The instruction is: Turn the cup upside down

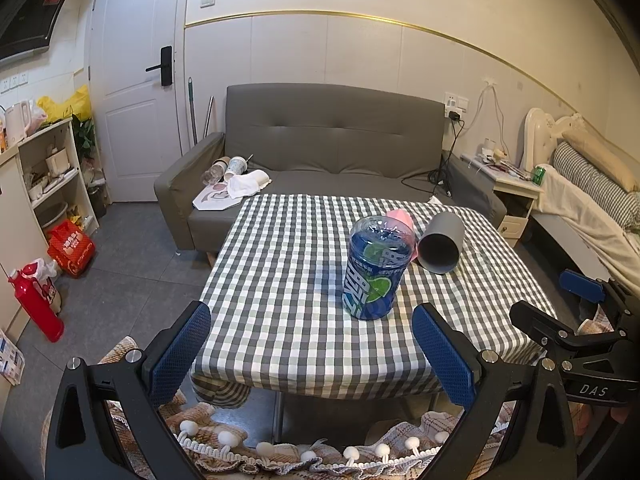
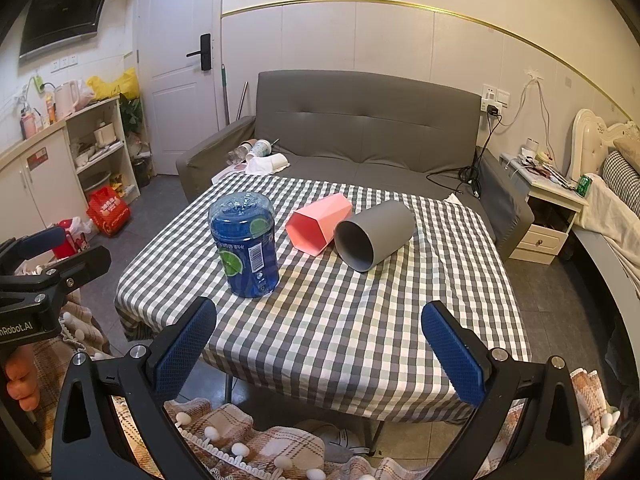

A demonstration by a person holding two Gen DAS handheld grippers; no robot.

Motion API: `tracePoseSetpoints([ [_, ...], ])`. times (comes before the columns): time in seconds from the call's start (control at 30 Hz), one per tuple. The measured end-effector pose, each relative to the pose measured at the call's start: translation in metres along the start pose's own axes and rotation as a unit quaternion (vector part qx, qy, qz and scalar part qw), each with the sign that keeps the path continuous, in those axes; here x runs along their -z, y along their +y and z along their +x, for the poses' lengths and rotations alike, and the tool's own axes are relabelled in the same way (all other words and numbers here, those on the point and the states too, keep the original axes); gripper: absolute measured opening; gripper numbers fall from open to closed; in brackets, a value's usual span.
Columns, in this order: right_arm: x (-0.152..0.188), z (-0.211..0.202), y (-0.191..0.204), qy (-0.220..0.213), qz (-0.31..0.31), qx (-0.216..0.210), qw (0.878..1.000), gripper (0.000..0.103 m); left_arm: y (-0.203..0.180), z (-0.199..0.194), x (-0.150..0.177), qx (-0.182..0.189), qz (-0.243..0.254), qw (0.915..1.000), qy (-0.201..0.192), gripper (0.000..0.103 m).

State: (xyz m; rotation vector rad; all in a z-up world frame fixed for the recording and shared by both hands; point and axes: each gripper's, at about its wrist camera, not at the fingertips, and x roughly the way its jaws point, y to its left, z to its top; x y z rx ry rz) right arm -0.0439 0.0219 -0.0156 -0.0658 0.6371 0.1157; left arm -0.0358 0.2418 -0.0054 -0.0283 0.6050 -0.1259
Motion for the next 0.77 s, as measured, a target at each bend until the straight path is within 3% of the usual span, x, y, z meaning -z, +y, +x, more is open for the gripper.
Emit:
tracePoseSetpoints([
  [0.77, 0.0037, 0.0028, 0.0005, 0.004, -0.001, 0.002, 1.000, 0.103, -0.0001, -0.0001, 0.0019, -0.001, 0.002, 1.0000, 0.005, 0.103],
])
